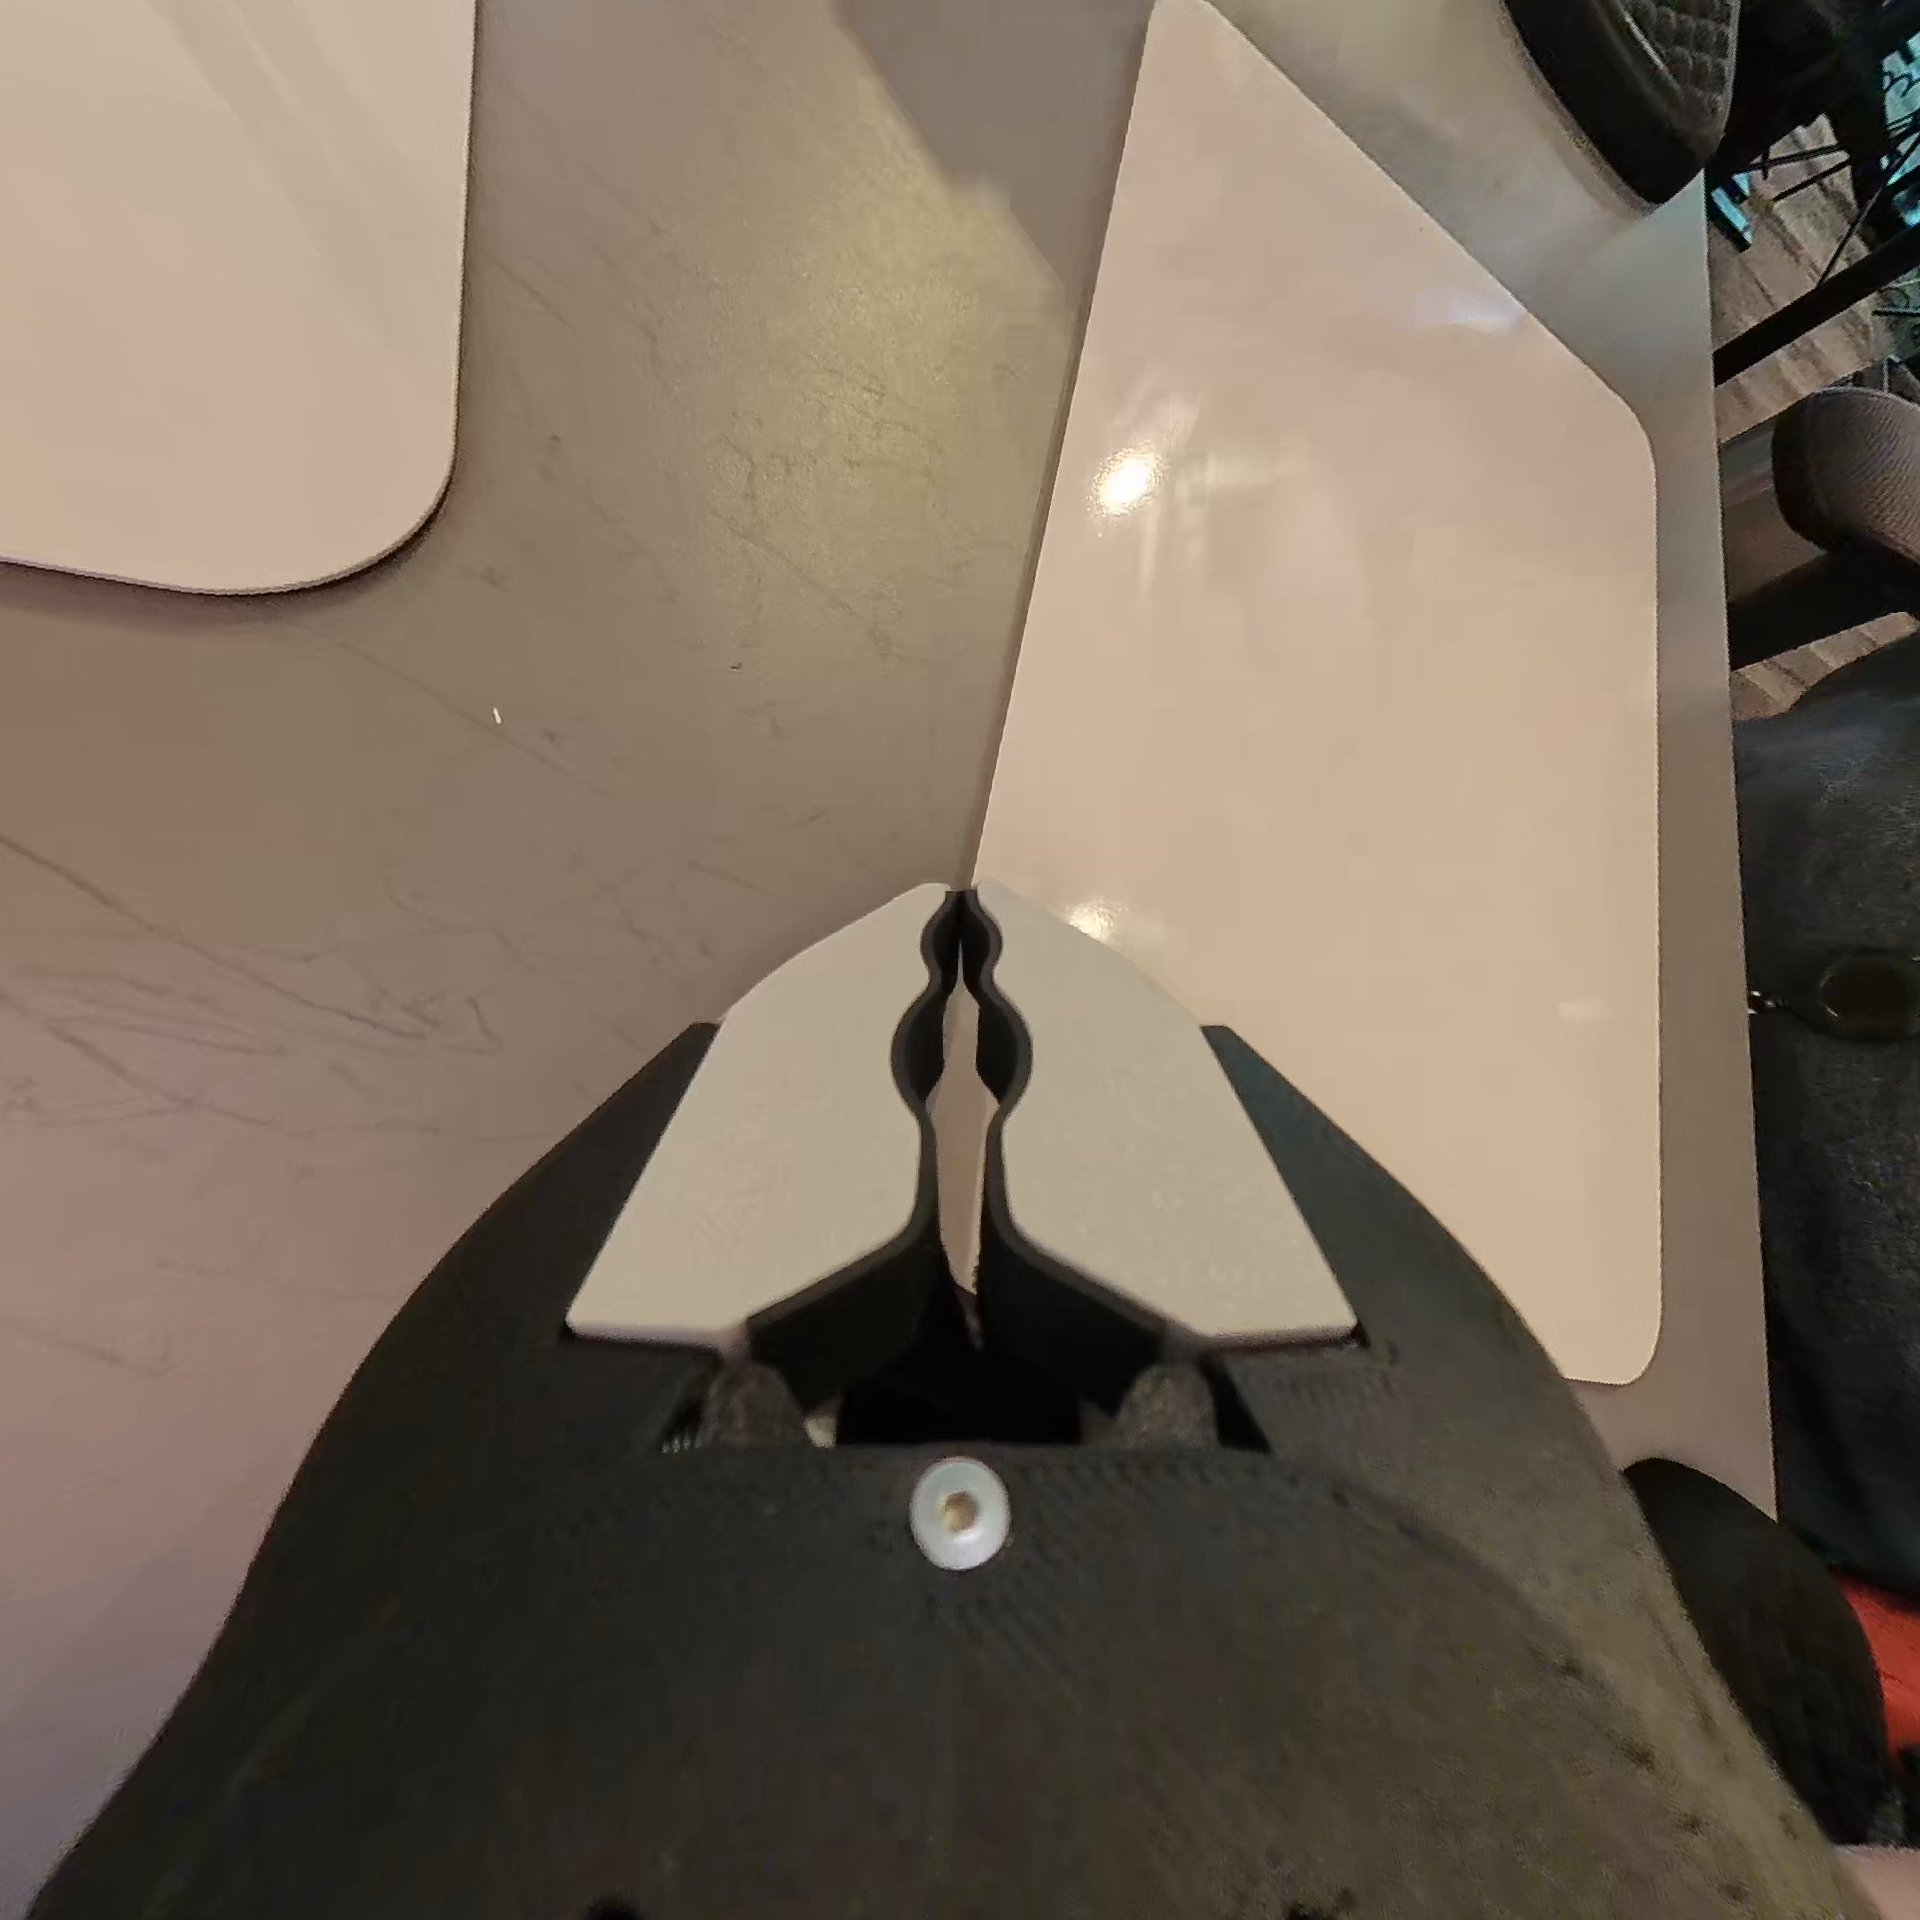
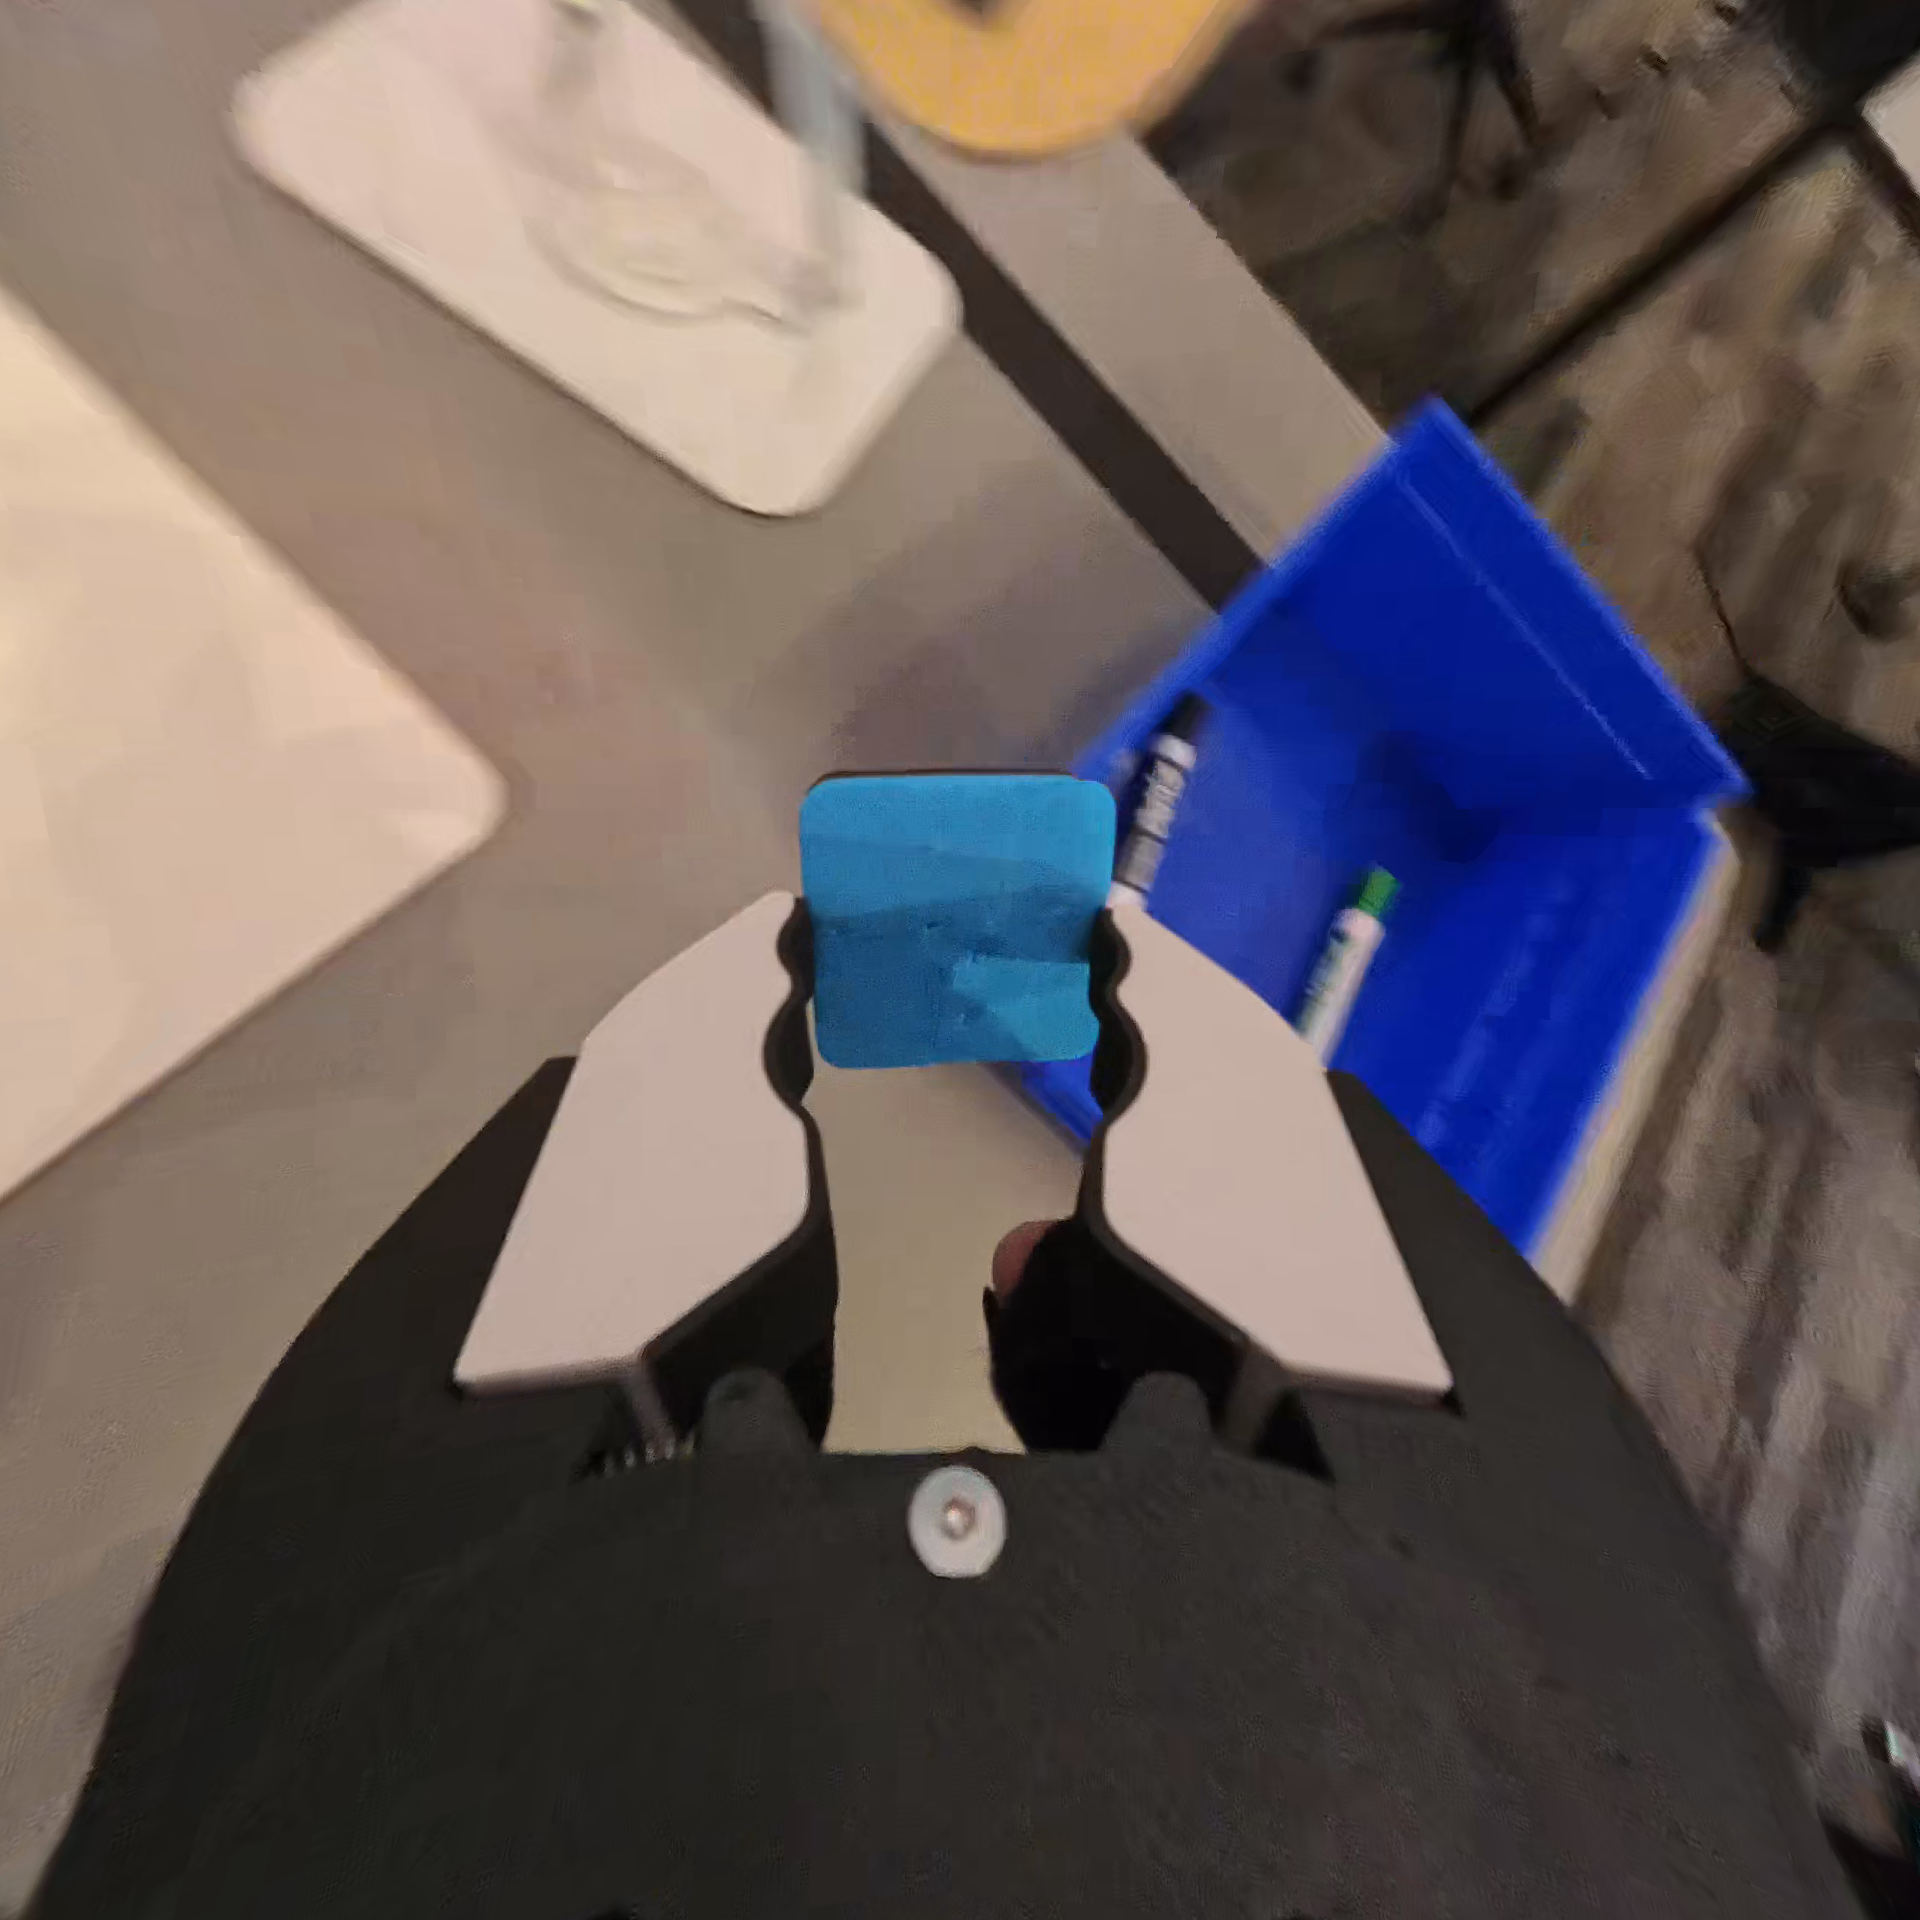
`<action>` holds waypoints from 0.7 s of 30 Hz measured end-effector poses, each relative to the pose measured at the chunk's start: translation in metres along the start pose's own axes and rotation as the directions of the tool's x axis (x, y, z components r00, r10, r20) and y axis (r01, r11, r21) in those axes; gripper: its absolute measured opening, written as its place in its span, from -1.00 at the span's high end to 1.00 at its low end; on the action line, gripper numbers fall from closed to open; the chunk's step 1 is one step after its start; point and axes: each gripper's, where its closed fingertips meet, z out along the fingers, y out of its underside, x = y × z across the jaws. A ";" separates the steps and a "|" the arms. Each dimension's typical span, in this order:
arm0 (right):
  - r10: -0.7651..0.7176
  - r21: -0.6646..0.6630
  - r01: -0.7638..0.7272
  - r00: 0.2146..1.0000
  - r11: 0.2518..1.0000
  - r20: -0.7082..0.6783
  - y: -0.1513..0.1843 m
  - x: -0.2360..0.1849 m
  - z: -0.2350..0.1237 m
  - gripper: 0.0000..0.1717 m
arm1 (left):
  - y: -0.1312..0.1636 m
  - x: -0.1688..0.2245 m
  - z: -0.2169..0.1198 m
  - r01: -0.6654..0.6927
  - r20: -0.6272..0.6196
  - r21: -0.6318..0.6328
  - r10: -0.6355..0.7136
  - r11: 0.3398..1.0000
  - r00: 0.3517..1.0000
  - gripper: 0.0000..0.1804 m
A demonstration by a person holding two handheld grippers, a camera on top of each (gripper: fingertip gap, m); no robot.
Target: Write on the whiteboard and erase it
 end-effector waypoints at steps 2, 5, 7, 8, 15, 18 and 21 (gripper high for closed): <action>0.082 -0.026 -0.085 0.991 0.996 -0.102 0.010 0.047 0.006 0.39 | 0.000 0.000 0.000 0.003 -0.003 0.000 -0.003 1.000 1.000 0.99; 0.142 -0.093 -0.162 0.970 0.982 -0.196 0.032 0.095 0.027 0.39 | 0.000 0.000 0.000 0.012 -0.011 -0.001 -0.012 1.000 1.000 0.99; 0.182 -0.134 -0.207 0.967 0.969 -0.180 0.046 0.108 0.046 0.39 | 0.000 0.000 0.000 0.016 -0.016 -0.001 -0.016 1.000 1.000 0.99; 0.191 -0.158 -0.221 0.964 0.962 -0.186 0.053 0.113 0.055 0.39 | 0.000 0.000 0.000 0.017 -0.017 -0.002 -0.017 1.000 1.000 0.99; 0.244 -0.271 -0.284 0.954 0.920 -0.174 0.092 0.114 0.095 0.11 | 0.000 0.000 0.000 0.027 -0.028 -0.003 -0.027 1.000 0.999 0.99; 0.260 -0.181 -0.298 0.943 0.937 -0.209 0.080 0.118 0.077 0.15 | 0.000 0.000 0.000 0.030 -0.032 -0.004 -0.030 1.000 0.999 0.99; 0.252 -0.150 -0.288 0.942 0.946 -0.220 0.076 0.116 0.059 0.17 | 0.000 0.000 0.000 0.034 -0.037 -0.005 -0.035 0.999 0.999 0.99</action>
